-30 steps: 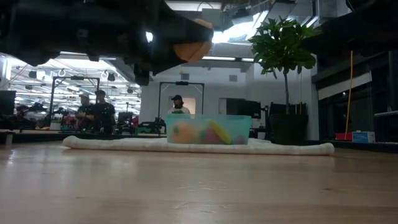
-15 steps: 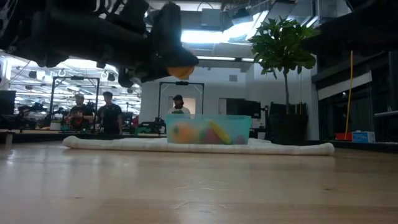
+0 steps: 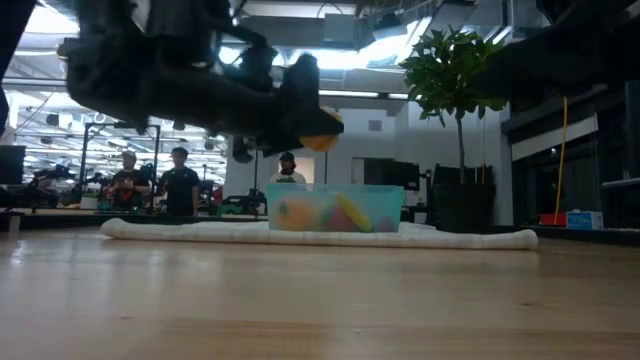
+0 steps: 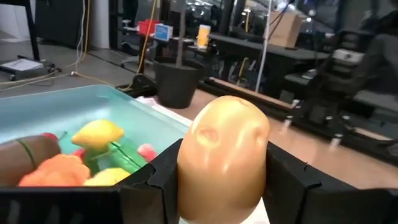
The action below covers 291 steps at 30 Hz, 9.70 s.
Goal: Pick and placing Produce into tupperware
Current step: Put the brown potato into the green bin, then return to Home Position
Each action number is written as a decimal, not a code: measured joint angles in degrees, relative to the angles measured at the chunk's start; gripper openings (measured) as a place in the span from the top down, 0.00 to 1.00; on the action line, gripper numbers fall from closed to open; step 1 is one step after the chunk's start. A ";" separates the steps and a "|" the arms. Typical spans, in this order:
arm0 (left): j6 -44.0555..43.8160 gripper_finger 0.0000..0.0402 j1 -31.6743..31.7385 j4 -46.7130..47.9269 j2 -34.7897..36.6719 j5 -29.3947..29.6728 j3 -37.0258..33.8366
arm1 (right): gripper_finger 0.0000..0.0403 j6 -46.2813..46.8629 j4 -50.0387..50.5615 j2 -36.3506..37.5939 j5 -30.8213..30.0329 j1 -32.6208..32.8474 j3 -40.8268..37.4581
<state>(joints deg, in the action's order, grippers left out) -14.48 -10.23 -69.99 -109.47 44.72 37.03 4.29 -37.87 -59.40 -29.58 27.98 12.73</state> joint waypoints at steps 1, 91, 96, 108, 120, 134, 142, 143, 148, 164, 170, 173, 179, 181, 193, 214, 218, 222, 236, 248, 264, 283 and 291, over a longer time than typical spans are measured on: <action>0.00 0.61 1.04 0.62 0.00 -0.86 0.01 | 0.45 0.01 -0.01 0.00 -0.02 -0.36 0.00; 25.44 0.61 35.27 89.23 -7.72 -46.79 46.94 | 0.45 -0.11 2.98 0.02 0.13 -7.99 -0.02; 25.67 0.61 35.25 89.72 -10.37 -46.81 48.33 | 0.45 -0.18 3.09 0.02 0.15 -7.99 -0.02; 27.17 0.49 35.09 89.68 -10.89 -42.19 48.40 | 0.45 -0.22 3.65 0.02 0.14 -7.97 -0.02; 27.89 0.49 34.41 88.61 -10.80 -37.11 48.39 | 0.45 -0.13 3.56 0.02 0.15 -7.97 -0.02; 28.60 0.50 32.69 91.09 2.82 -64.09 46.38 | 0.45 -1.04 2.44 0.02 0.13 -7.99 -0.02; 25.74 0.49 27.43 76.81 20.95 -61.56 25.90 | 0.45 -1.60 1.60 0.02 0.78 -7.90 -0.02; 24.57 0.49 26.20 73.81 23.95 -60.16 22.42 | 0.45 -1.60 1.61 0.01 1.00 -7.87 -0.02; 20.62 0.50 18.06 59.28 37.86 -55.18 4.72 | 0.45 -1.60 1.23 0.00 5.35 -7.79 -0.02; 24.93 0.50 8.05 37.48 70.25 -36.71 -26.13 | 0.45 -0.26 -0.07 0.00 6.21 -7.79 -0.01; 23.29 0.50 9.39 51.26 86.87 -37.26 -30.08 | 0.45 -1.67 -0.21 0.00 6.32 -7.79 -0.02; 22.62 0.51 9.41 54.84 93.47 -40.96 -31.49 | 0.45 -4.64 -1.01 0.94 5.75 -7.82 -0.02; 21.89 0.50 9.39 62.06 101.00 -44.11 -32.39 | 0.45 -11.27 4.52 13.70 2.03 -7.84 0.00; 21.02 0.50 9.39 63.82 101.71 -44.23 -32.45 | 0.45 -12.02 11.14 20.43 1.09 -7.80 0.02; 24.06 0.51 9.41 66.58 101.77 -49.09 -32.64 | 0.45 -9.26 41.71 48.47 1.22 -7.84 -0.02; 21.72 0.52 9.52 67.17 101.72 -45.04 -36.56 | 0.45 -11.38 26.93 52.15 -0.83 -8.36 -12.04; 19.30 0.52 9.52 67.04 101.72 -45.04 -36.56 | 0.45 -10.09 26.94 52.15 -0.85 -8.36 -12.04; 19.24 0.52 9.52 66.98 101.72 -45.04 -36.56 | 0.45 -10.01 26.95 52.15 -0.85 -8.36 -12.02; 19.17 0.52 9.52 66.98 101.72 -45.04 -36.56 | 0.45 -9.92 26.97 52.17 -0.87 -8.34 -12.02; 19.14 0.52 9.50 66.75 101.72 -45.02 -36.56 | 0.45 -13.38 29.32 59.27 8.08 -19.98 -12.33; 19.14 0.52 9.51 66.87 101.72 -45.00 -36.56 | 0.45 -9.05 34.40 59.08 19.17 -25.78 -12.34; 19.15 0.52 9.52 66.94 101.72 -45.02 -36.56 | 0.45 -9.05 34.38 59.08 19.12 -25.78 -12.35; 19.15 0.52 9.52 66.94 101.72 -45.02 -36.56 | 0.45 -9.05 34.38 59.08 19.10 -25.78 -12.35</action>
<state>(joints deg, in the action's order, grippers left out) 4.67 -0.71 -3.05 -7.75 -0.30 0.47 -4.75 -3.49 -0.32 -10.48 2.20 0.38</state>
